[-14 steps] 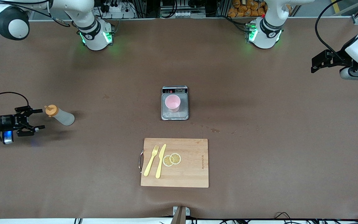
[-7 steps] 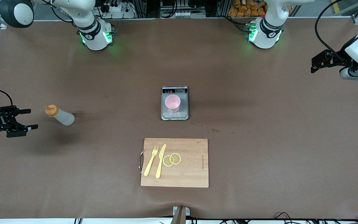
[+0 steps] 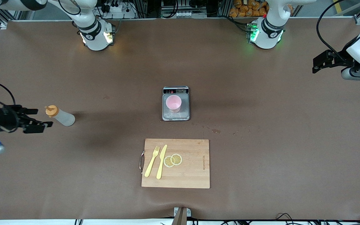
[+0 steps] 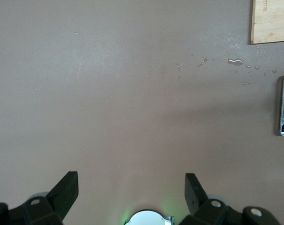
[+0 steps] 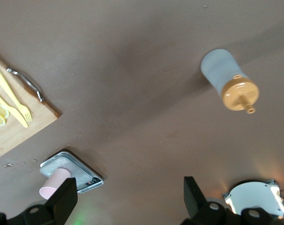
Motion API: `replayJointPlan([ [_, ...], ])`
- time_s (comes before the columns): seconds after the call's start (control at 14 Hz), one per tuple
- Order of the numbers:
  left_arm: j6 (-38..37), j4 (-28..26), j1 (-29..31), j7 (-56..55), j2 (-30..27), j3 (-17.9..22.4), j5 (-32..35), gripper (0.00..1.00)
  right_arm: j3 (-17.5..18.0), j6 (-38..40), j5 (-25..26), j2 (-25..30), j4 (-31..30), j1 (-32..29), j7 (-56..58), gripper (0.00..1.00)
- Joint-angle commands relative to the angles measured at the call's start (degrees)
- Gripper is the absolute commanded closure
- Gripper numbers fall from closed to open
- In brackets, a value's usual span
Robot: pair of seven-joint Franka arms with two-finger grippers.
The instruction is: Add sauce to pink cup with both arms
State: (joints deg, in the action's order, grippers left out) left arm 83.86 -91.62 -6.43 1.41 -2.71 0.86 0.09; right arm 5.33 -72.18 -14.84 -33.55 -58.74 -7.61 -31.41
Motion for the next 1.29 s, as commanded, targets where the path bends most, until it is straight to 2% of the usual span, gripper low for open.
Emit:
replayJointPlan([
  [0.0,0.3,-0.1,0.4,-0.6,-0.4,-0.2,-0.7,0.0,0.3,-1.4,2.5,4.1,-0.8,1.5,6.8,0.0],
  [0.14,0.3,-0.3,0.4,-0.6,-0.4,-0.2,-0.8,0.0,0.1,-4.9,8.0,7.4,-4.6,2.5,18.0,0.0],
  [0.21,0.3,-0.4,0.4,-0.7,-0.5,-0.2,-0.8,0.0,-0.1,-7.9,8.2,10.3,-8.6,1.9,21.9,0.0],
  [0.29,0.2,-0.4,0.4,-0.8,-0.5,-0.2,-0.8,0.0,-0.1,-11.6,8.3,14.1,-14.3,1.5,24.0,0.0],
  [0.43,0.2,-0.4,0.4,-0.7,-0.5,-0.2,-0.8,0.0,0.1,-22.6,10.3,24.0,-29.7,2.2,24.2,0.0],
  [0.5,0.2,-0.4,0.4,-0.8,-0.5,-0.2,-0.8,0.0,0.1,-26.3,10.7,27.0,-34.7,2.3,24.4,0.0],
  [1.22,0.2,-0.5,0.4,-0.8,-0.5,-0.2,-0.8,0.0,0.3,-28.8,12.8,30.6,-38.2,4.2,25.6,0.0],
])
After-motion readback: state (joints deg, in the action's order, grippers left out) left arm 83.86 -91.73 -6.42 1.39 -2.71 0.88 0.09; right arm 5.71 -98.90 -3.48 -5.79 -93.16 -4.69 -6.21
